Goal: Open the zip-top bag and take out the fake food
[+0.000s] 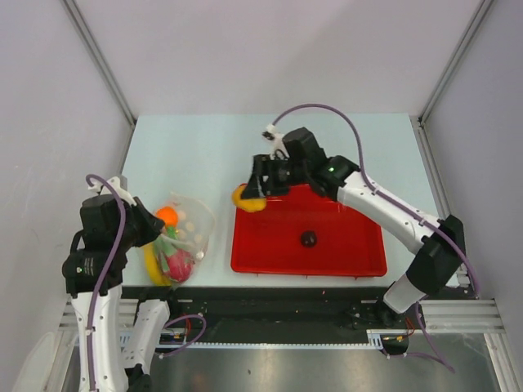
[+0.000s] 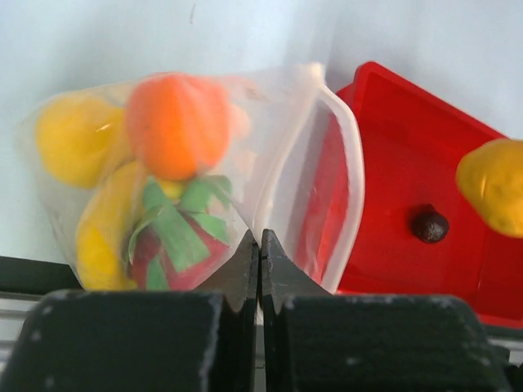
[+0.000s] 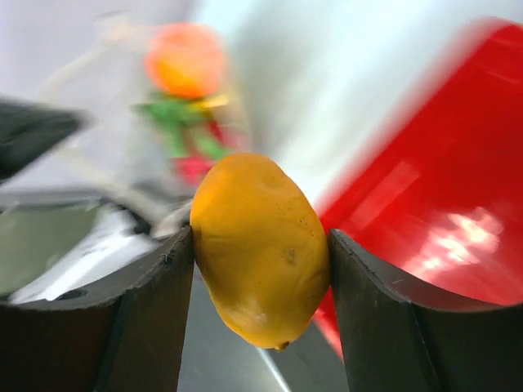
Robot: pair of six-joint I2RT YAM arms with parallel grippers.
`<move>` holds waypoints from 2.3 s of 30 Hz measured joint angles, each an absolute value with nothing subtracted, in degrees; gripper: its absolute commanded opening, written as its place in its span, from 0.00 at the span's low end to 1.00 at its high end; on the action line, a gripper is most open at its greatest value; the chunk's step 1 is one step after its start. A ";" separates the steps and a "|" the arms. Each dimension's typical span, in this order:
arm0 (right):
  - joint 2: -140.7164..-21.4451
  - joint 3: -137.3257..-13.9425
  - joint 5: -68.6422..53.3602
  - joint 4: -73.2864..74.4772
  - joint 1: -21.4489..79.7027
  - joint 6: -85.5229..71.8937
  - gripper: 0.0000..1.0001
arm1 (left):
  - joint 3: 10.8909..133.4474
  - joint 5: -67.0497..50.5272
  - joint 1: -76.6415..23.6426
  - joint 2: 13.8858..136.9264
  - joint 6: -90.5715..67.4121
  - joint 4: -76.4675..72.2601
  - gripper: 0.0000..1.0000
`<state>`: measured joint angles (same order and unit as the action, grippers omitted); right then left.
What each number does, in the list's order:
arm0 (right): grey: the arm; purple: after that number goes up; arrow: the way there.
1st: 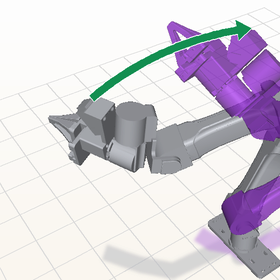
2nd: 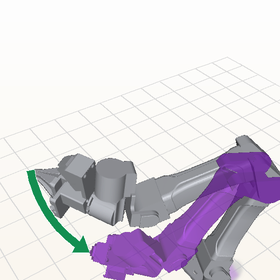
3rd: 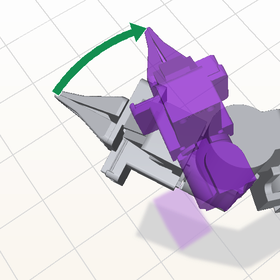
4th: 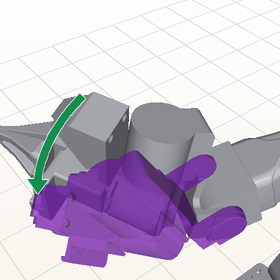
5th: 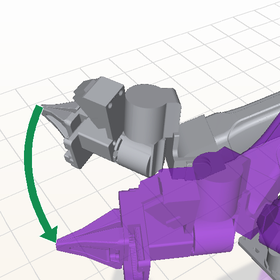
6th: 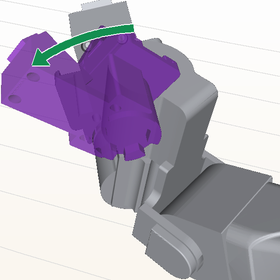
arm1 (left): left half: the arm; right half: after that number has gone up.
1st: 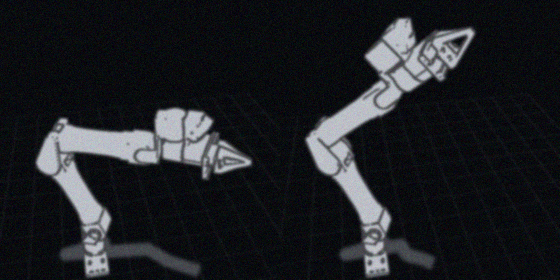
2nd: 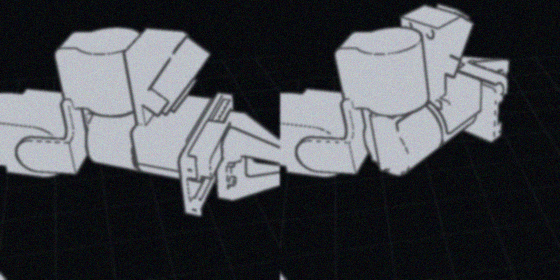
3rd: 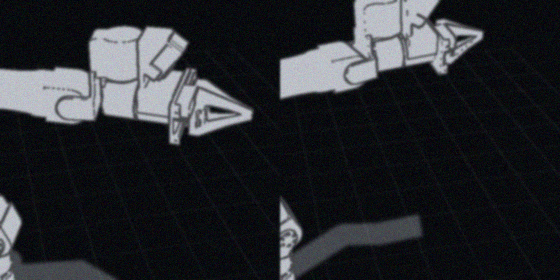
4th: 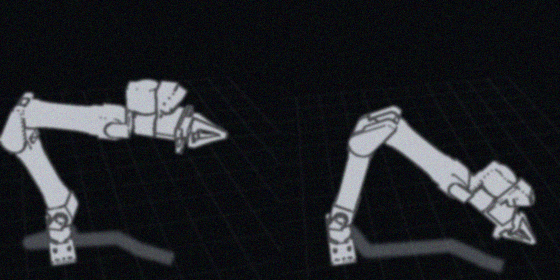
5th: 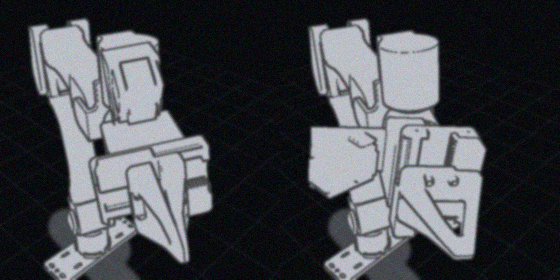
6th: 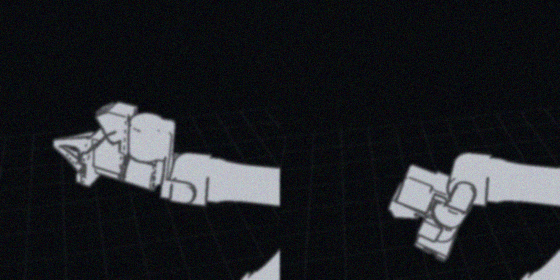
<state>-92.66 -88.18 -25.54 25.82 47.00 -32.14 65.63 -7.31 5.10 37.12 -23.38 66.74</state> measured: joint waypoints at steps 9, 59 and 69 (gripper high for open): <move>-93.49 -76.97 -12.45 37.01 42.85 -19.57 0.37 | 59.16 -14.31 5.10 37.12 -22.59 62.35 0.00; -112.01 -87.79 -12.91 0.27 63.29 -30.92 0.60 | 56.66 -27.44 5.10 36.38 -28.99 56.58 0.00; -113.49 -88.53 -5.48 -1.39 65.36 -32.38 0.42 | 55.99 -27.90 5.10 36.34 -30.09 55.51 0.00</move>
<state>-113.49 -88.53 -5.48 -1.39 65.36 -32.38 55.99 -27.90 5.10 36.34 -30.09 55.51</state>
